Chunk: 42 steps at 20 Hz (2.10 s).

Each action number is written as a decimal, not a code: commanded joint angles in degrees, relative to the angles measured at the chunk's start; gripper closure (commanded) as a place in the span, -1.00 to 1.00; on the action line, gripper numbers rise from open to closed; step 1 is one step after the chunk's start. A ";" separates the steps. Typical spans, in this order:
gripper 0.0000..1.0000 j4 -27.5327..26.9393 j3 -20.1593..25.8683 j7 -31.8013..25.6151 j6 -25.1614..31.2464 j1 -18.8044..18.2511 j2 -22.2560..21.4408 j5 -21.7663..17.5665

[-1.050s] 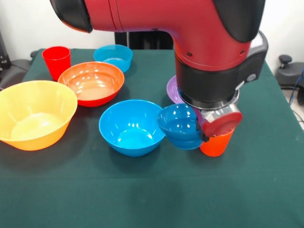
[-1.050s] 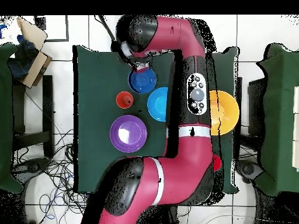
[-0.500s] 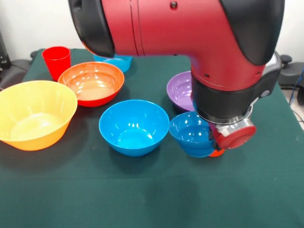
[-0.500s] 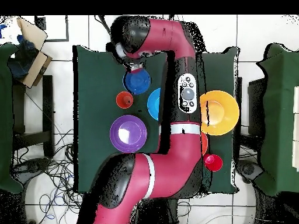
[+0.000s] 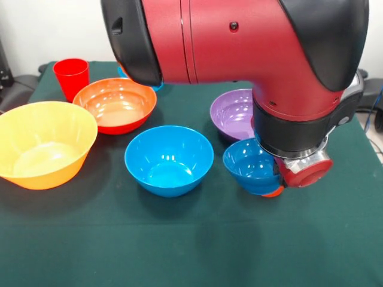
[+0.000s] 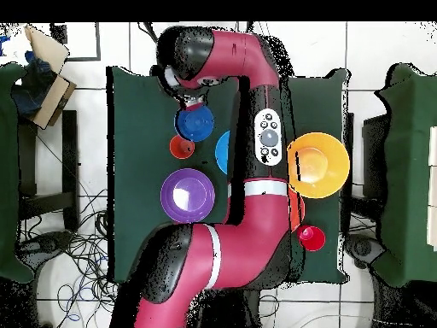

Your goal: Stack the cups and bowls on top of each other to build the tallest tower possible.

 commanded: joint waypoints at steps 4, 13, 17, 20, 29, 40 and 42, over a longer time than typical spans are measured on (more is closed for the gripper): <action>1.00 4.27 -1.75 6.30 0.51 1.94 -2.03 2.38; 1.00 7.17 -3.87 6.72 -0.65 3.01 -2.12 5.54; 1.00 7.27 -5.36 6.63 -0.49 3.88 -1.71 5.94; 1.00 8.48 -6.83 6.15 -0.64 4.18 -1.98 6.25; 1.00 10.58 -9.15 5.10 -1.50 5.11 -1.91 8.23; 1.00 14.59 -12.81 3.10 -2.05 5.99 -2.66 9.07; 1.00 15.00 -12.86 2.80 -2.40 6.13 -2.68 9.36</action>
